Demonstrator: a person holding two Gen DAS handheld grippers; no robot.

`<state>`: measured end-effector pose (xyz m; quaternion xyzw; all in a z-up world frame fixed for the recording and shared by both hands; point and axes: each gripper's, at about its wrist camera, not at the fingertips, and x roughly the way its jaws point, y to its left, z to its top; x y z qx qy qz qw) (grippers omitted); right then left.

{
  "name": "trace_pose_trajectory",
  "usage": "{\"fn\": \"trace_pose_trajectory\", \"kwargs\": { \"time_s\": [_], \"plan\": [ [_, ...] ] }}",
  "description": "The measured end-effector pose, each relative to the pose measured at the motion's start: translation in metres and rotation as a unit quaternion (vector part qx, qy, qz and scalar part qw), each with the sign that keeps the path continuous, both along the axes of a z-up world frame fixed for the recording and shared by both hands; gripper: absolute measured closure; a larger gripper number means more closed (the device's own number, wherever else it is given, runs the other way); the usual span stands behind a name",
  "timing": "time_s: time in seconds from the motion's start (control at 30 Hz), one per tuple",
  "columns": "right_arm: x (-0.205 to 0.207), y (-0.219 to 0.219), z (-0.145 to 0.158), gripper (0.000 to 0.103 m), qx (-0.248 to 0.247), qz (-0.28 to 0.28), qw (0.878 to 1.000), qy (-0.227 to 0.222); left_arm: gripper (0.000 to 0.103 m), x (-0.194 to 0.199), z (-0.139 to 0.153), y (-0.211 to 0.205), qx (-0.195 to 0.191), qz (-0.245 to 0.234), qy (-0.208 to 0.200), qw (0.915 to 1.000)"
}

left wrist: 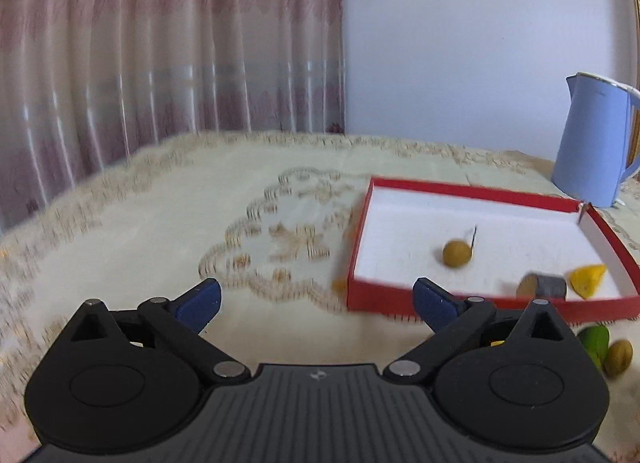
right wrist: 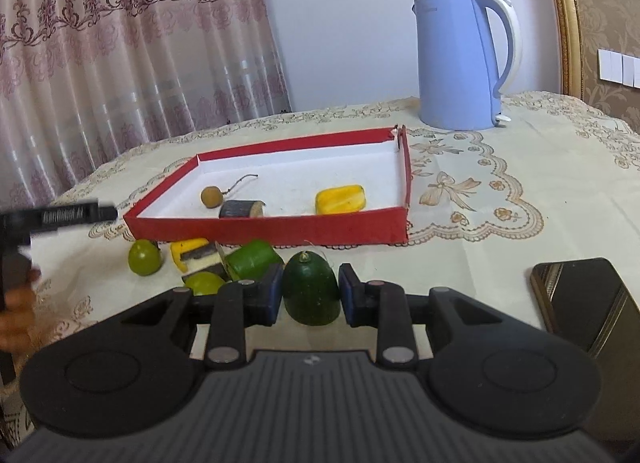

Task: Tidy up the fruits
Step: 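Carry the green piece into the red tray and open the right tool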

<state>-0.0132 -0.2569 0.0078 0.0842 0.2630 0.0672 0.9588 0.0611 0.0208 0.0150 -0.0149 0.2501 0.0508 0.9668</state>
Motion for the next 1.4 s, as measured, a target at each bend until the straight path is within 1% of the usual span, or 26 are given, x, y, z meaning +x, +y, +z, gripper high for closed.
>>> {"fn": "trace_pose_trajectory", "kwargs": {
  "time_s": [0.17,0.3,0.43,0.5,0.6,0.67,0.8,0.87,0.93,0.97,1.0,1.03,1.13,1.2,1.27,1.33,1.4],
  "plan": [
    [0.003,0.008,0.006,0.075,-0.007,0.001,1.000,-0.007,0.000,-0.002,-0.016,0.004,0.005,0.006,0.002,1.0000],
    [0.010,0.013,0.014,0.075,-0.019,0.002,1.000,-0.016,0.000,-0.007,-0.017,0.004,0.005,0.006,-0.005,1.0000],
    [0.032,0.020,0.029,0.076,-0.037,0.008,0.999,-0.032,0.000,-0.007,-0.018,0.005,0.004,0.009,-0.004,0.9999],
    [0.052,0.022,0.036,0.075,-0.036,0.008,0.999,-0.032,0.000,-0.006,-0.018,0.006,0.001,0.011,-0.003,0.9999],
    [0.091,0.015,0.038,0.075,-0.014,-0.004,1.000,-0.016,0.000,-0.004,-0.020,0.006,-0.005,0.009,0.003,0.9999],
    [0.120,0.009,0.034,0.075,-0.004,-0.024,1.000,0.002,0.000,-0.004,-0.020,0.005,-0.004,0.005,0.004,1.0000],
    [0.165,-0.001,0.017,0.075,-0.005,-0.064,0.997,0.042,0.000,-0.007,-0.020,0.003,-0.001,-0.008,-0.005,1.0000],
    [0.182,-0.004,0.006,0.074,-0.006,-0.073,0.995,0.073,0.000,-0.007,-0.020,0.000,0.003,-0.013,-0.006,0.9999],
    [0.182,-0.007,-0.002,0.046,0.000,-0.095,0.991,0.092,0.000,-0.007,-0.021,-0.003,0.008,-0.025,-0.005,0.9996],
    [0.176,-0.006,-0.001,0.021,0.000,-0.100,0.991,0.089,0.000,-0.007,-0.021,-0.005,0.010,-0.034,-0.005,0.9994],
    [0.166,-0.004,0.002,0.007,0.001,-0.094,0.993,0.073,0.000,-0.008,-0.020,-0.006,0.010,-0.043,-0.007,0.9990],
    [0.155,-0.001,0.006,0.001,-0.005,-0.095,0.994,0.062,0.000,-0.010,-0.020,-0.007,0.010,-0.051,-0.011,0.9986],
    [0.115,0.012,0.023,0.000,-0.037,-0.106,0.993,0.022,0.000,-0.010,-0.021,-0.012,0.019,-0.079,-0.014,0.9966],
    [0.088,0.021,0.030,0.000,-0.059,-0.120,0.991,-0.004,0.000,-0.009,-0.022,-0.016,0.023,-0.104,-0.010,0.9943],
    [0.064,0.027,0.030,0.000,-0.075,-0.130,0.988,-0.020,0.000,-0.007,-0.023,-0.017,0.020,-0.134,-0.002,0.9907],
    [0.043,0.032,0.026,0.000,-0.091,-0.119,0.988,-0.038,0.000,-0.004,-0.024,-0.019,0.016,-0.163,0.011,0.9864],
    [0.027,0.034,0.021,0.000,-0.108,-0.125,0.985,-0.053,0.000,-0.003,-0.024,-0.021,0.023,-0.172,0.016,0.9846]
  ]
}}
